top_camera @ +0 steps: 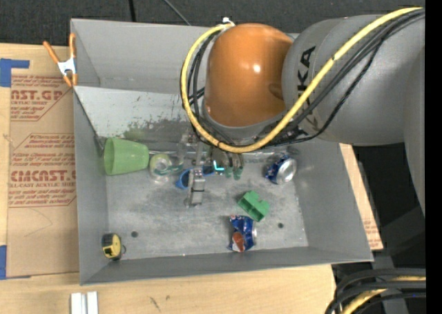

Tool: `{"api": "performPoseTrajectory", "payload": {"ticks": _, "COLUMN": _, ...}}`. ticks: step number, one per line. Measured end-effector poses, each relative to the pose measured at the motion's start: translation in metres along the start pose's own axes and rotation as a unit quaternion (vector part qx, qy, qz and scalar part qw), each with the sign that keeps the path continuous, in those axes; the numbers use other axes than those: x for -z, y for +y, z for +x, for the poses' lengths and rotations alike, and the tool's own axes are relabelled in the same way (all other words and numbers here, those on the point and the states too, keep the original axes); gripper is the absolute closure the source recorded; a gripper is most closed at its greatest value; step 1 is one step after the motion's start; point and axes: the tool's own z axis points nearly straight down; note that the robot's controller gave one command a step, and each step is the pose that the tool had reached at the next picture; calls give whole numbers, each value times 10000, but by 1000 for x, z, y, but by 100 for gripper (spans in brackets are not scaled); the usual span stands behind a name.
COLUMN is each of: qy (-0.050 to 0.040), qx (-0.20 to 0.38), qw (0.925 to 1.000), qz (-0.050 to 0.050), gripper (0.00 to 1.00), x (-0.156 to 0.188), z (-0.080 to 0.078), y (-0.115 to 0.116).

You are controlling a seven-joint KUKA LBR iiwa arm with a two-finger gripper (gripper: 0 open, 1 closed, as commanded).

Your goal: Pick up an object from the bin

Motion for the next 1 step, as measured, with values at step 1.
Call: {"api": "performPoseTrajectory", "payload": {"ticks": 1, "qy": -14, "qx": 830, "qw": 9966, "qz": 14, "gripper": 0, "x": -89, "z": -48, "y": -67}}
